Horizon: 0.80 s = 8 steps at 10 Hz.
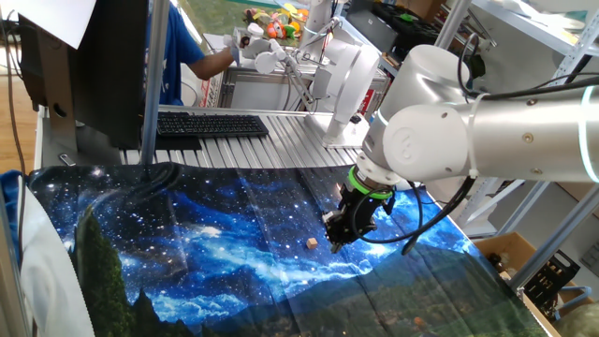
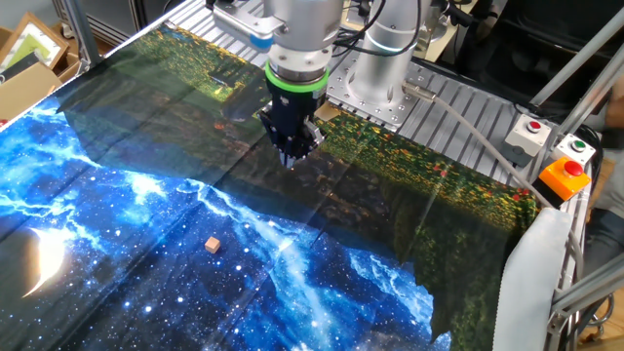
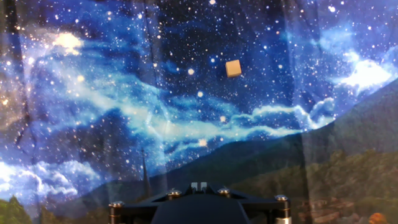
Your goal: Pick up the small block on the left and move it to the right
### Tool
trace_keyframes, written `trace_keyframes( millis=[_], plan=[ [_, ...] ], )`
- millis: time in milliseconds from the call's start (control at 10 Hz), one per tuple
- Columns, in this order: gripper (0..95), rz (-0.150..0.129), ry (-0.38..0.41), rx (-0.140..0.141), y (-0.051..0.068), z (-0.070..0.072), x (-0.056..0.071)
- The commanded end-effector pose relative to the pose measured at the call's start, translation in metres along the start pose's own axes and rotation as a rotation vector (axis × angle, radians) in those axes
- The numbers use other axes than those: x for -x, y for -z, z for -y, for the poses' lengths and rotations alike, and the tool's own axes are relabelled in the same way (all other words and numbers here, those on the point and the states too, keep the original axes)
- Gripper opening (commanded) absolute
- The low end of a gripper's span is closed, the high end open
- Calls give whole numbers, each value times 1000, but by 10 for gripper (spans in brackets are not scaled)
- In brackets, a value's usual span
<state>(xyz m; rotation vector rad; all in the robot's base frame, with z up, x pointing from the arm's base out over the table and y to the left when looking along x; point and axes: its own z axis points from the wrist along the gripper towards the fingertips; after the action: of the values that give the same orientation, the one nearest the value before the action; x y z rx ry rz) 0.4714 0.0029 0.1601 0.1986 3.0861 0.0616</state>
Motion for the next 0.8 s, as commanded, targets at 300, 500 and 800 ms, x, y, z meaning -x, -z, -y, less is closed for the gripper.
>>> trace_keyframes(
  millis=[300, 500, 800],
  plan=[
    [0, -15, -28, -13, 1, 1, -1],
    [0, -11, -36, -12, 2, 1, -1],
    [0, -4, -32, -12, 6, 0, 4]
  ],
)
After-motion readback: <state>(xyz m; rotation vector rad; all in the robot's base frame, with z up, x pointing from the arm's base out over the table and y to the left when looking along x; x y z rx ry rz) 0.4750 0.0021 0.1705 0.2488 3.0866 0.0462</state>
